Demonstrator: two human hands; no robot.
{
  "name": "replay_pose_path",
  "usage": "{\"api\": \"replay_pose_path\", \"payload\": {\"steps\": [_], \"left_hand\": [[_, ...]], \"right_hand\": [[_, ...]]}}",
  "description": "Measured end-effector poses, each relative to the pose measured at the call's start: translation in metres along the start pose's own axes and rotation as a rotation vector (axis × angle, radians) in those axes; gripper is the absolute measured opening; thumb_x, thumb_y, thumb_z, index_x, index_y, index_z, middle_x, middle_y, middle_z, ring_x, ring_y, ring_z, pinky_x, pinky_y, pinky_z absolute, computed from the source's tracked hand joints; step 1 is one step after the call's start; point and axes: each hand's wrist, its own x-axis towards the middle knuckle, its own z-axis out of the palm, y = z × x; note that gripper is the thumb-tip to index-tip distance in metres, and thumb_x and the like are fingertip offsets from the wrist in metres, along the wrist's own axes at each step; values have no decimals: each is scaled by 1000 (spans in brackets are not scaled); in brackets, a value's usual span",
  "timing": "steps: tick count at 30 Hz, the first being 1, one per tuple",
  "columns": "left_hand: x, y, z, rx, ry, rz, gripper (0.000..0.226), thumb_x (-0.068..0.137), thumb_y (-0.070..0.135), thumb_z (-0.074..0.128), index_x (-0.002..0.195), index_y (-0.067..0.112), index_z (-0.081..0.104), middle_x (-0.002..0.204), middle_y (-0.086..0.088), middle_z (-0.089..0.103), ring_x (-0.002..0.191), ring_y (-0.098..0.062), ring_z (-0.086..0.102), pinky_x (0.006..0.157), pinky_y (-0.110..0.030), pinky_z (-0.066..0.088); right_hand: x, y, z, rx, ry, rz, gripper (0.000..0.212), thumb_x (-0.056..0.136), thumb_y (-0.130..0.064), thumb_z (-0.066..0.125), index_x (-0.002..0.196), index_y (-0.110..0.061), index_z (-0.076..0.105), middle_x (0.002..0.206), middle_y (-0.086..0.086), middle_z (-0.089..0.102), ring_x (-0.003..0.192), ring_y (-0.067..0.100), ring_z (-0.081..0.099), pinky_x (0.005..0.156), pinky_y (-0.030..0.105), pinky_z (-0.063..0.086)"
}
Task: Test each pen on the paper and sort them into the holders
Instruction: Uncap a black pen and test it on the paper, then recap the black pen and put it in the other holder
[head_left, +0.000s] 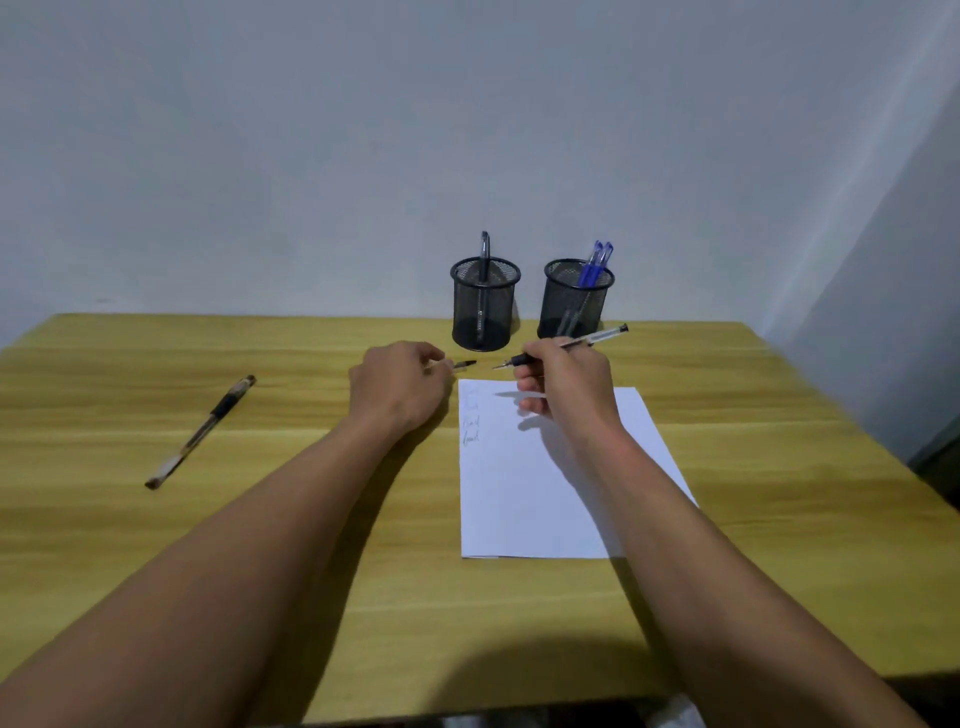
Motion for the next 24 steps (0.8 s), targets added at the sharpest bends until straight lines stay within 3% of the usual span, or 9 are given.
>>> {"api": "replay_pose_path", "payload": {"steps": [5, 10, 12, 14, 19, 22, 24], "left_hand": [[16, 3, 12, 168, -3, 67, 24, 94, 45, 58, 109, 36, 74, 111, 3, 73, 112, -27, 58, 91, -41, 38], [1, 0, -3, -292, -16, 85, 10, 87, 29, 73, 96, 27, 75, 93, 10, 74, 94, -12, 66, 85, -28, 50], [-11, 5, -11, -387, -6, 124, 8, 87, 20, 73, 93, 24, 74, 89, 11, 74, 90, -5, 68, 76, -16, 47], [-21, 11, -17, -448, -12, 144, 8, 87, 17, 73, 92, 23, 74, 87, 10, 74, 86, -2, 68, 70, -14, 47], [-42, 34, -33, -583, -45, 161, 10, 86, 14, 75, 94, 17, 74, 88, 3, 75, 77, -13, 70, 62, -18, 54], [-48, 42, -38, -705, -93, 163, 11, 84, 11, 76, 94, 16, 75, 86, -1, 76, 78, -22, 70, 76, -34, 60], [-52, 47, -42, -851, -119, 133, 13, 84, 5, 76, 96, 10, 75, 88, -10, 75, 78, -20, 70, 80, -36, 61]], "right_hand": [[6, -2, -3, 48, -14, 9, 18, 94, -7, 63, 78, -5, 70, 69, 9, 65, 55, 13, 56, 49, 25, 53], [8, -3, -11, 76, -28, 27, 12, 96, -13, 66, 86, -10, 71, 79, 7, 70, 63, 12, 65, 56, 26, 60], [5, -5, -11, 114, -43, 36, 10, 96, -13, 66, 87, -13, 70, 81, 5, 72, 66, 12, 68, 63, 30, 61], [0, -7, -10, 161, -62, 33, 8, 96, -11, 65, 89, -12, 69, 83, 7, 72, 68, 13, 70, 67, 32, 62], [-11, -15, -16, 213, -148, 4, 3, 95, -7, 66, 93, -8, 68, 85, 10, 73, 72, 16, 71, 67, 30, 64], [-16, -21, -21, 217, -214, 6, 2, 96, -7, 66, 98, -6, 67, 84, 10, 73, 71, 15, 73, 68, 30, 65], [-19, -22, -25, 235, -244, 9, 5, 96, -8, 67, 100, -4, 68, 84, 10, 73, 71, 14, 74, 67, 30, 64]]}}
